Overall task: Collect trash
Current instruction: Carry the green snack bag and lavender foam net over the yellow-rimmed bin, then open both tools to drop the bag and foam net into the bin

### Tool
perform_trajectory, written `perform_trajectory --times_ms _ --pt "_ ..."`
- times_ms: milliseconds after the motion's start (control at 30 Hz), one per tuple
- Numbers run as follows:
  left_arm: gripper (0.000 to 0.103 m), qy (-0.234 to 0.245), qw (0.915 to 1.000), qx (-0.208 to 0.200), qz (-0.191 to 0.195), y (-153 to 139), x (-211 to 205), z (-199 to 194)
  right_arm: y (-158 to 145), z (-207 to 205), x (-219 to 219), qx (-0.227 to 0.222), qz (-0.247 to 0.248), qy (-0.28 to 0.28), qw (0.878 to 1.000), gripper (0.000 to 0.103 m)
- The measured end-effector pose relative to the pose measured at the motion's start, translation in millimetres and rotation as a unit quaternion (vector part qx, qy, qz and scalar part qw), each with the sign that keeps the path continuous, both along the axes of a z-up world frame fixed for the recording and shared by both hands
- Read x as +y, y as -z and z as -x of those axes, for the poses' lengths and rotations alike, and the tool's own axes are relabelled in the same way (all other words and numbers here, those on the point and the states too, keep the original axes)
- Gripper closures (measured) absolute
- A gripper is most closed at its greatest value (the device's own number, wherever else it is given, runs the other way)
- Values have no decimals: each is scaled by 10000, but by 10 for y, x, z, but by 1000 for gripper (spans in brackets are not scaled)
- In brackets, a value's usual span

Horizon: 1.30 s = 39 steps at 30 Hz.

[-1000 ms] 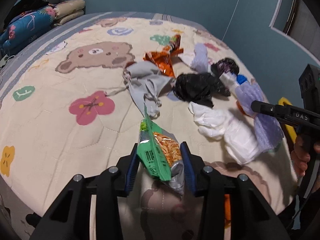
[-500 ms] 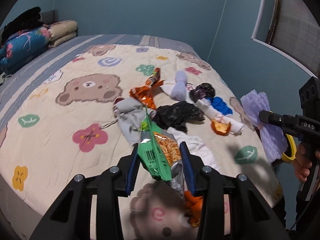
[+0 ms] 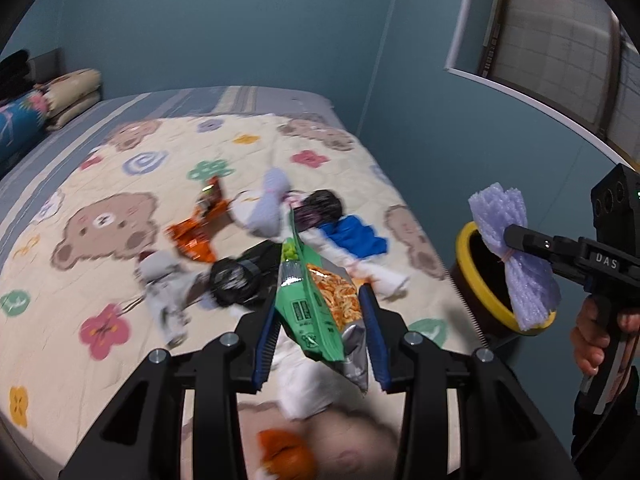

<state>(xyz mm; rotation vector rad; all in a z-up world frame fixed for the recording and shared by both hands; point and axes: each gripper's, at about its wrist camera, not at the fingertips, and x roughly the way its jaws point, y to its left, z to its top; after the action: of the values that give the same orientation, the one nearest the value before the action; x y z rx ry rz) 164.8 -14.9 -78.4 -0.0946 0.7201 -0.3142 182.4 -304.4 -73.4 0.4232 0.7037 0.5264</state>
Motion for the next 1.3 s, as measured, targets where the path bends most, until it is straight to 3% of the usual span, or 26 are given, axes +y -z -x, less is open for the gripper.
perform_trajectory --times_ms 367,567,933,1300 --pt "66 831 9964 -163 -4 -201 -938 -332 -87 62 -814 -173 12 831 9964 78" --pt "66 1366 9905 -172 -19 -213 -1582 -550 -100 95 -1341 -220 242 1490 9883 78" --pt "66 2034 9790 93 93 46 -2520 -843 148 39 -2030 -16 585 2279 9719 78" --pt "61 2296 9720 419 272 386 -3077 -996 526 -15 -2421 276 776 2810 9562 76"
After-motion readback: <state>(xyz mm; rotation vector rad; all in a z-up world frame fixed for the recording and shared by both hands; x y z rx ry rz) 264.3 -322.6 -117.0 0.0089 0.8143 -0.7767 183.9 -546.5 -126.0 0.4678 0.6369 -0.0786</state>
